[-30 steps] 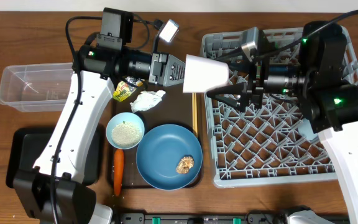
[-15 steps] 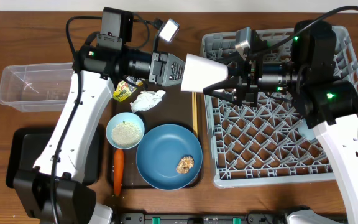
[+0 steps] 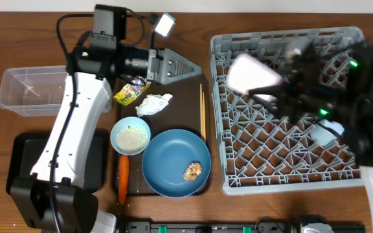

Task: Sort waste into correct bins and load items into the dishwasher rack
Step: 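Place the pink cup in the rack's right side with the right gripper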

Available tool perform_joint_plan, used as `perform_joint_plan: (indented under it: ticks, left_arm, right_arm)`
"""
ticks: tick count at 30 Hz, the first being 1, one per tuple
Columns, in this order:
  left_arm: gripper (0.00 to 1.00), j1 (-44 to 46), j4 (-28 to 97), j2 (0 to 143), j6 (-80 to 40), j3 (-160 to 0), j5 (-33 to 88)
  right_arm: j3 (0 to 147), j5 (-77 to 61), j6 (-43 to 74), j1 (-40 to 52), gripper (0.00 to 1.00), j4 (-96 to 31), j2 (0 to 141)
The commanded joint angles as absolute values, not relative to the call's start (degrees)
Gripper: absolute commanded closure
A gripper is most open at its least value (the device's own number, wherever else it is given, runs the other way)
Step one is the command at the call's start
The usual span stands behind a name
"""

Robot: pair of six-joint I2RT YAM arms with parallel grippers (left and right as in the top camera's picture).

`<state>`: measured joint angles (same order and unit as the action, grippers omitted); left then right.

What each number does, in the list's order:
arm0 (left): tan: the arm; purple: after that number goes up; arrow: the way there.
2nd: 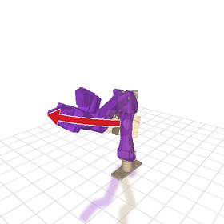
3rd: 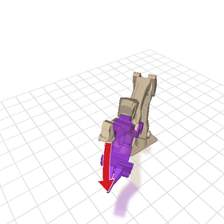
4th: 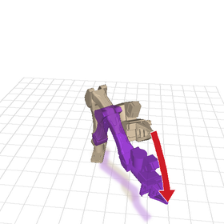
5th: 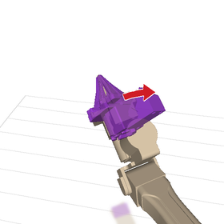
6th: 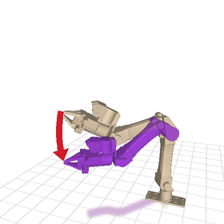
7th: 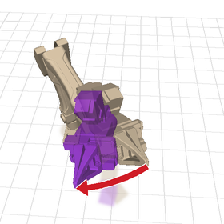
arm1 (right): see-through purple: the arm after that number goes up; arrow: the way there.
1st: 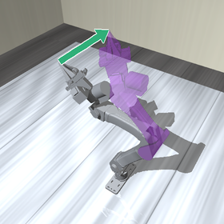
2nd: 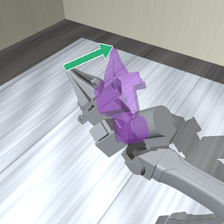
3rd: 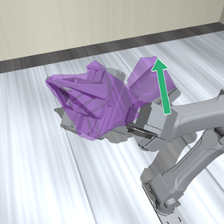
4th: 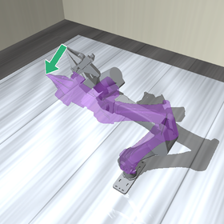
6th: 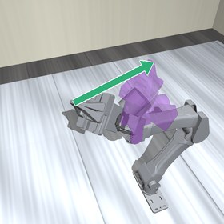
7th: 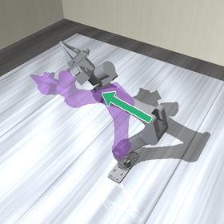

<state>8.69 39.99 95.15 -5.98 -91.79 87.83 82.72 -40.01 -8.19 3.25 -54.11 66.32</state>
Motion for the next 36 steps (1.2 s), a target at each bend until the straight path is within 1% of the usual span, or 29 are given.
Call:
perform_joint_plan:
  ticks: [1, 3, 6, 13, 20, 27, 36]
  left_arm:
    - [0.20, 7.5, 39.7, 95.1, -6.5, -92.2, 87.6]
    - [0.20, 7.4, 39.7, 95.1, -6.5, -92.2, 87.3]
    - [0.20, 7.4, 39.7, 95.1, -6.5, -92.2, 86.0]
    - [0.19, 7.4, 39.7, 95.1, -6.5, -92.2, 84.8]
    - [0.19, 7.4, 39.8, 95.1, -6.6, -92.2, 84.8]
    - [0.19, 7.4, 39.8, 95.1, -6.5, -92.2, 84.8]
    - [0.19, 7.4, 39.8, 95.1, -6.5, -92.2, 84.8]
  right_arm:
    - [83.2, -21.0, -3.3, -2.1, 0.56, -59.0, 64.7]
    - [83.1, -14.4, -0.1, -6.1, 0.56, -63.2, 64.6]
    - [83.1, -9.6, 2.3, -11.6, 0.57, -67.6, 65.7]
    - [83.1, -7.9, 5.6, -22.9, 0.56, -72.7, 71.6]
    - [83.1, -2.3, 11.6, -31.0, 0.56, -72.2, 79.5]
    - [83.1, -2.6, 13.1, -36.4, 0.56, -69.5, 86.8]
    - [83.1, -4.4, 15.2, -37.1, 0.54, -64.6, 95.0]
